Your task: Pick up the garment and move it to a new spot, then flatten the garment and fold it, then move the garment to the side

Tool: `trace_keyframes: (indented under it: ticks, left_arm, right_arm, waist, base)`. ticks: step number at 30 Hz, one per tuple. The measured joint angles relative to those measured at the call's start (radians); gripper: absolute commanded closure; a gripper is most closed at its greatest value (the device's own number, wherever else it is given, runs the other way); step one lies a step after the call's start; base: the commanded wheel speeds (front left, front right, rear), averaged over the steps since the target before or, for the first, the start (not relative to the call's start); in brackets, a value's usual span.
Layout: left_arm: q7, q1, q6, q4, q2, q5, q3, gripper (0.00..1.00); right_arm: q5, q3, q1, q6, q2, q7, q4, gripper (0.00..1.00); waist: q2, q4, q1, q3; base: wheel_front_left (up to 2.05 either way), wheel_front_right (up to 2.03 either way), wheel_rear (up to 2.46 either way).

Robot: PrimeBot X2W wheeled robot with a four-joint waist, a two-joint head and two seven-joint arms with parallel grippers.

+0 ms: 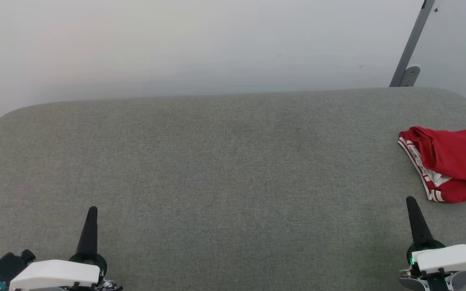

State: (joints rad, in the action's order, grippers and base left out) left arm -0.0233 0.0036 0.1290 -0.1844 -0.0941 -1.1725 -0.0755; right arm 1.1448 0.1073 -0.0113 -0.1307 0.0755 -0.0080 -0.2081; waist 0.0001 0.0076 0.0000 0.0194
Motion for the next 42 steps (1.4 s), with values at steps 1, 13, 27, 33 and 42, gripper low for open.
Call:
trace_keyframes:
  ticks: [1, 13, 27, 33, 42]
  left_arm:
    - [0.003, 0.0, 0.0, -0.002, 0.001, -0.008, -0.001, 1.0]
    - [0.034, -0.025, 0.0, -0.016, 0.009, -0.112, -0.007, 1.0]
    - [0.066, -0.055, 0.0, -0.031, 0.02, -0.218, -0.014, 1.0]
    - [0.078, -0.061, 0.0, -0.036, 0.024, -0.265, -0.018, 1.0]
    - [0.096, -0.078, 0.0, -0.045, 0.029, -0.327, -0.022, 1.0]
  right_arm:
    - [0.009, 0.0, -0.001, 0.0, -0.001, 0.001, -0.001, 1.0]
    - [0.119, 0.002, -0.022, 0.0, -0.007, 0.031, -0.011, 1.0]
    - [0.233, 0.003, -0.046, 0.0, -0.012, 0.061, -0.02, 1.0]
    - [0.277, 0.003, -0.059, 0.0, -0.014, 0.072, -0.023, 1.0]
    - [0.342, 0.004, -0.069, 0.0, -0.017, 0.089, -0.027, 1.0]
  waist:
    - [0.0, 0.0, 0.0, 0.0]
    - [0.0, -0.002, 0.0, -0.005]
    - [0.0, -0.003, 0.0001, -0.01]
    - [0.0, -0.004, 0.0, -0.012]
    - [0.0, -0.005, 0.0, -0.016]
  base:
    - [0.0, 0.0, 0.0]
    - [0.0, 0.0, 0.0]
    - [0.0, 0.0, 0.0]
    - [0.0, 0.0, 0.0]
    - [0.0, 0.0, 0.0]
